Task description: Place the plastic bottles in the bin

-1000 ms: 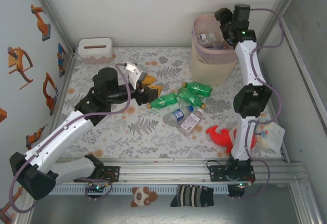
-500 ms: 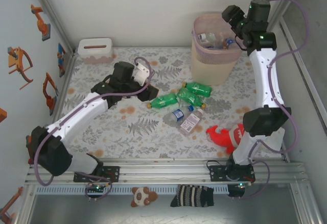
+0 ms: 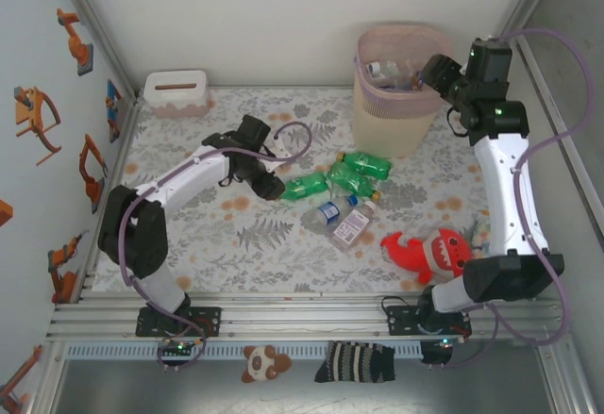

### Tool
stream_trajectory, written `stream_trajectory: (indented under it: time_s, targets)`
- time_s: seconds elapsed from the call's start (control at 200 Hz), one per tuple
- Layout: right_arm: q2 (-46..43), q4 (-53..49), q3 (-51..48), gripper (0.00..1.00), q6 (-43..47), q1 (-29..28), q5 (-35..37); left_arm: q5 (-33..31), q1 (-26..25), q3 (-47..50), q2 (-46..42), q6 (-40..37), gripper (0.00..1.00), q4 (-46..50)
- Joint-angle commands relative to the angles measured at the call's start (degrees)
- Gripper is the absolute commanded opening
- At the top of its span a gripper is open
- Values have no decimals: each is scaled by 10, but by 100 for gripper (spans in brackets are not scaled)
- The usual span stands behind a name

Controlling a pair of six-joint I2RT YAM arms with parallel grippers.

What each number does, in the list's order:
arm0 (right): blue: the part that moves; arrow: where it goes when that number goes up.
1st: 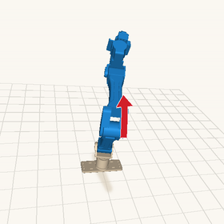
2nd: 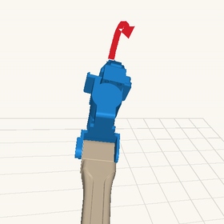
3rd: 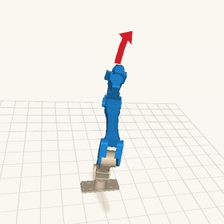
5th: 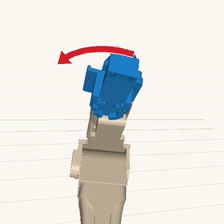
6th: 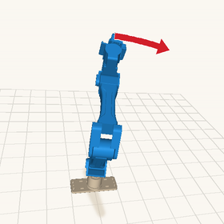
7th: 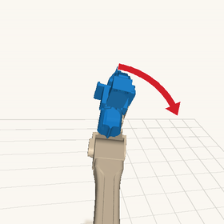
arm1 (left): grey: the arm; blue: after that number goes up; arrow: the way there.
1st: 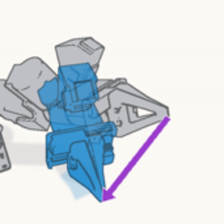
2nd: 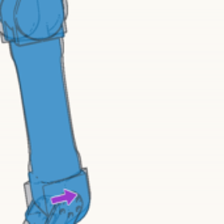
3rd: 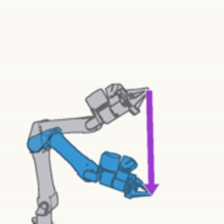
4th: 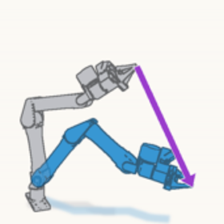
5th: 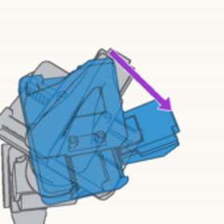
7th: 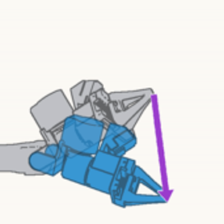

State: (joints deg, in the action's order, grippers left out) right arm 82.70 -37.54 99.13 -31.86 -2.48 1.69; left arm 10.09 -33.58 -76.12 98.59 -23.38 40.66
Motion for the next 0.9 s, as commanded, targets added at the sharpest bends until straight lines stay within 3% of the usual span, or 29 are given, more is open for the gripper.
stream_trajectory:
  time_s: [0.0,0.225,0.416,0.681,0.896]
  targets:
    - [-28,0,-28,76,18,5,24,1,11,17,10,-96,57,25]
    - [-56,4,-72,76,17,4,23,15,17,62,38,-141,62,-59]
    - [-63,5,-83,75,10,4,14,34,18,36,107,-153,64,-63]
    - [-65,6,-92,75,5,5,8,36,17,21,146,-166,53,-55]
    - [-62,9,-93,75,0,4,2,41,17,20,148,-171,38,-48]
